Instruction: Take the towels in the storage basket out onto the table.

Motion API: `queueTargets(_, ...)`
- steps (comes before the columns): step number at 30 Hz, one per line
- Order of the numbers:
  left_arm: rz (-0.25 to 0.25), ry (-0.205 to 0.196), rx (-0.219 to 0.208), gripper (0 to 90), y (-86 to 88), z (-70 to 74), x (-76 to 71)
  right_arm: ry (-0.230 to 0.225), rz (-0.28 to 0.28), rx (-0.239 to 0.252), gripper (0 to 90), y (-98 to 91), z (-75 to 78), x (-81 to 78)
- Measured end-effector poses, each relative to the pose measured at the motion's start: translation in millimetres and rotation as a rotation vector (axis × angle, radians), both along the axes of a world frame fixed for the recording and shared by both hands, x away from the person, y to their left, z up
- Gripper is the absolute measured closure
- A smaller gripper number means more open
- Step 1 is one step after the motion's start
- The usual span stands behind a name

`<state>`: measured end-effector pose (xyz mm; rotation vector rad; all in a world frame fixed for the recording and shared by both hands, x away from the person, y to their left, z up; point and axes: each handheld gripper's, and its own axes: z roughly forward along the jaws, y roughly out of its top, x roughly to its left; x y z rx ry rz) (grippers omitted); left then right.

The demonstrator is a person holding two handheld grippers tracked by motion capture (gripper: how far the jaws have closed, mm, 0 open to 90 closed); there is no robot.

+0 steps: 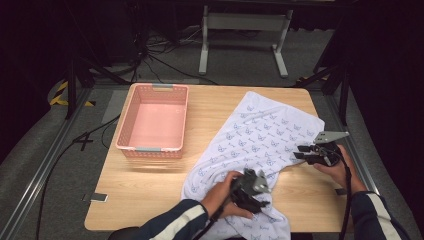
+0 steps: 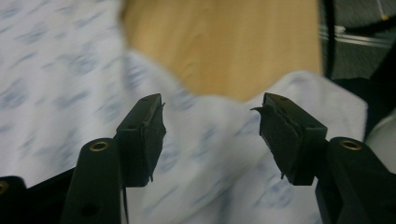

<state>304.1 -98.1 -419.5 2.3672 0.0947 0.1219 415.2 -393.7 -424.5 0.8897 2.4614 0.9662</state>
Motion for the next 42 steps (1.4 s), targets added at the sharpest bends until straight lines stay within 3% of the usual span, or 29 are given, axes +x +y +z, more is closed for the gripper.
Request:
queueTargets(1, -0.027, 0.007, 0.006, 40.1, -7.6, -3.1, -3.6, 0.001, 0.028, 0.005, 62.3, 2.4, 0.5, -3.6)
queueTargets(3, -0.035, 0.009, 0.029, 40.8, -19.5, -11.4, -5.4, 0.023, 0.104, 0.025, 59.0, 5.7, 2.1, -9.9)
queueTargets(5, -0.046, 0.018, 0.046, 42.0, -23.8, -15.8, -4.7, 0.028, 0.134, 0.020, 56.2, 7.2, 2.6, -12.7)
queueTargets(7, -0.050, 0.025, 0.075, 53.1, -26.4, -22.3, -2.6, 0.044, 0.218, 0.004, 52.2, 10.2, 1.0, -17.6)
queueTargets(10, -0.058, 0.059, 0.098, 67.9, -21.0, -28.2, 5.8, 0.048, 0.244, -0.041, 52.5, 16.5, -4.4, -19.0)
queueTargets(11, -0.059, 0.064, 0.096, 77.5, -19.3, -29.1, 7.4, 0.032, 0.238, -0.060, 56.4, 22.4, -9.0, -15.7)
queueTargets(12, -0.066, 0.073, 0.097, 77.5, -17.0, -29.7, 9.8, 0.032, 0.238, -0.060, 56.4, 22.4, -9.0, -15.7)
queueTargets(14, -0.065, 0.087, 0.089, 86.8, -11.9, -30.0, 13.5, 0.009, 0.236, -0.091, 62.8, 27.9, -12.7, -12.0)
queueTargets(15, -0.079, 0.097, 0.085, 87.7, -9.0, -29.5, 14.7, -0.002, 0.228, -0.108, 66.8, 29.9, -13.9, -10.5)
queueTargets(17, -0.068, 0.080, 0.081, 88.7, -2.1, -27.7, 15.7, -0.028, 0.216, -0.124, 80.0, 31.0, -15.7, -7.1)
queueTargets(19, -0.067, 0.095, 0.048, 88.8, 9.9, -22.4, 20.1, -0.033, 0.199, -0.137, 89.0, 30.5, -14.8, -5.9)
queueTargets(24, 0.031, 0.110, -0.124, 88.9, 60.4, 2.1, 35.5, -0.063, 0.153, -0.055, 90.0, 28.2, 3.4, 0.1)
queueTargets(25, 0.060, 0.119, -0.135, 88.9, 67.6, 4.5, 36.9, -0.063, 0.153, -0.039, 90.0, 30.1, 8.0, 2.9)
queueTargets(26, 0.086, 0.113, -0.147, 88.9, 75.9, 6.9, 40.3, -0.063, 0.168, -0.032, 89.9, 32.2, 11.5, 4.4)
queueTargets(28, 0.125, 0.165, -0.213, 88.9, 90.7, 8.4, 47.0, -0.074, 0.209, -0.017, 86.9, 40.3, 21.1, 4.2)
queueTargets(29, 0.146, 0.163, -0.209, 88.9, 95.9, 8.5, 49.1, -0.051, 0.276, 0.030, 78.6, 44.2, 25.0, 1.6)
queueTargets(30, 0.159, 0.142, -0.191, 88.9, 100.3, 8.6, 51.0, -0.037, 0.332, 0.049, 76.4, 49.4, 27.6, -3.2)
queueTargets(31, 0.176, 0.156, -0.202, 88.9, 107.0, 7.3, 54.4, -0.030, 0.348, 0.030, 69.9, 55.2, 28.2, -7.9)
queueTargets(32, 0.191, 0.161, -0.197, 88.8, 111.3, 5.6, 56.6, 0.006, 0.405, 0.008, 65.9, 63.3, 25.9, -13.8)
queueTargets(33, 0.207, 0.163, -0.195, 88.9, 113.8, 3.8, 57.6, 0.011, 0.441, -0.006, 62.5, 68.7, 22.4, -18.5)
queueTargets(36, 0.220, 0.170, -0.166, 88.6, 116.5, -1.9, 58.8, 0.023, 0.458, 0.006, 62.3, 78.3, 15.5, -25.4)
queueTargets(39, 0.241, 0.152, -0.138, 86.4, 115.3, -5.9, 58.7, 0.003, 0.460, -0.004, 65.3, 88.7, 9.5, -32.9)
queueTargets(42, 0.252, 0.166, -0.136, 81.7, 115.8, -8.5, 61.8, -0.022, 0.454, -0.018, 68.1, 100.4, 5.3, -37.1)
